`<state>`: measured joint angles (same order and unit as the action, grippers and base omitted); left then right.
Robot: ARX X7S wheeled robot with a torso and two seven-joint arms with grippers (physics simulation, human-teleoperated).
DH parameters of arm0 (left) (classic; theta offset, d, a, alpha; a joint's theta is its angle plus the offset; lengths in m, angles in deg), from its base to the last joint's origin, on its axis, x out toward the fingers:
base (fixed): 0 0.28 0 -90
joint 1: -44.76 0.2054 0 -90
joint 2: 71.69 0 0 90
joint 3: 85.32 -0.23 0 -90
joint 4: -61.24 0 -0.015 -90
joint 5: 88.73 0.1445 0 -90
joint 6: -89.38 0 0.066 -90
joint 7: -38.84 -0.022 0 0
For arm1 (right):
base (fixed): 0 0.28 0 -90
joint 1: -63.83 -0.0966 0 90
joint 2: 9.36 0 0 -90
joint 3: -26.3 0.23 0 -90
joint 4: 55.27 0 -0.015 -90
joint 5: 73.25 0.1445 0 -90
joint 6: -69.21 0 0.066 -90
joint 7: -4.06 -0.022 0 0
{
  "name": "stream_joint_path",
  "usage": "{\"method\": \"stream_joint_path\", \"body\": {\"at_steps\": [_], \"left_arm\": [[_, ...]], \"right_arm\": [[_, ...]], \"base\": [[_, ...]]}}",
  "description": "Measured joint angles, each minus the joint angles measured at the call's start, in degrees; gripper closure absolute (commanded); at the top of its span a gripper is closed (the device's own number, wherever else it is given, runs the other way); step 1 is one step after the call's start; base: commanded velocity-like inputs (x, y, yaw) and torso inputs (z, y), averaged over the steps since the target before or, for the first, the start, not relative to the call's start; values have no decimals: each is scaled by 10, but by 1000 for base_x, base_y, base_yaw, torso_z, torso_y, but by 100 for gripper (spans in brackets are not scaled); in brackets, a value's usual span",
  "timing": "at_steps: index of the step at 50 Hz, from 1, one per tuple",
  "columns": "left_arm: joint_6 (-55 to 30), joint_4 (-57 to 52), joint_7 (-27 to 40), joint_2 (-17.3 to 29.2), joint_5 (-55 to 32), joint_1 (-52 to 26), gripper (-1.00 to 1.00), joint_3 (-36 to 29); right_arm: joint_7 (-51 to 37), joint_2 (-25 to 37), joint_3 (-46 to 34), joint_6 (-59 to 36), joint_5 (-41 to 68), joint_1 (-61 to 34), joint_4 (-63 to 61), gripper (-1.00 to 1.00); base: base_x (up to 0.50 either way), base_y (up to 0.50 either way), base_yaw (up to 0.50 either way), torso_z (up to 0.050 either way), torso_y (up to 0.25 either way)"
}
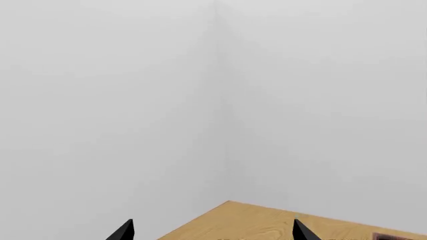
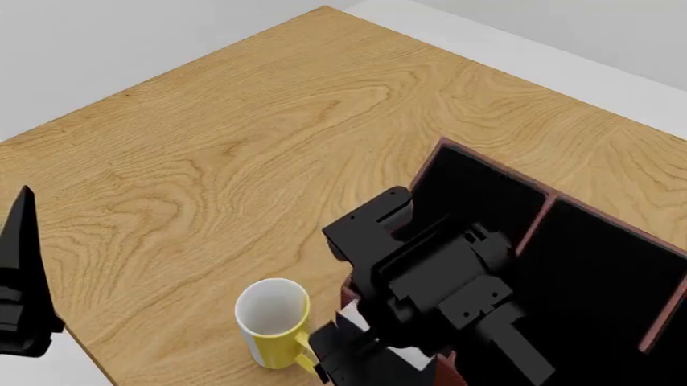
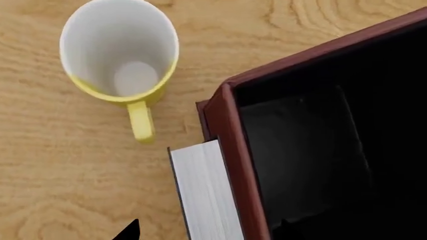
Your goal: Pick up the book and place it in the back compartment of the caddy.
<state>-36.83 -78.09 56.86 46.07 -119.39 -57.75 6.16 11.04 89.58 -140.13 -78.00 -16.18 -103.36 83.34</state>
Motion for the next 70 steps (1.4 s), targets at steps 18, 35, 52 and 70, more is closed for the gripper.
{"method": "stream_joint_path", "body": {"at_steps": [18,35,52,70], "left_arm": [[-6,-9,5,7,-2,-1,-100,-6],[-6,-11,8,12,-1,0,-100,-14],[-3,-9,10,15,1,-1,-100,-19],[-1,-11,14,19,-5,1,-100,-15]], "right_arm": [[48,-41,-21,42,-29,17,89,-100],[89,-75,-39,81,-54,34,168,-100],[78,-79,-108,74,29,20,172,100],[-45,25,-13,-17,55,35,-76,100]], "base": [[0,0,0,0,0],[0,0,0,0,0],[1,2,1,0,0],[0,0,0,0,0]]}}
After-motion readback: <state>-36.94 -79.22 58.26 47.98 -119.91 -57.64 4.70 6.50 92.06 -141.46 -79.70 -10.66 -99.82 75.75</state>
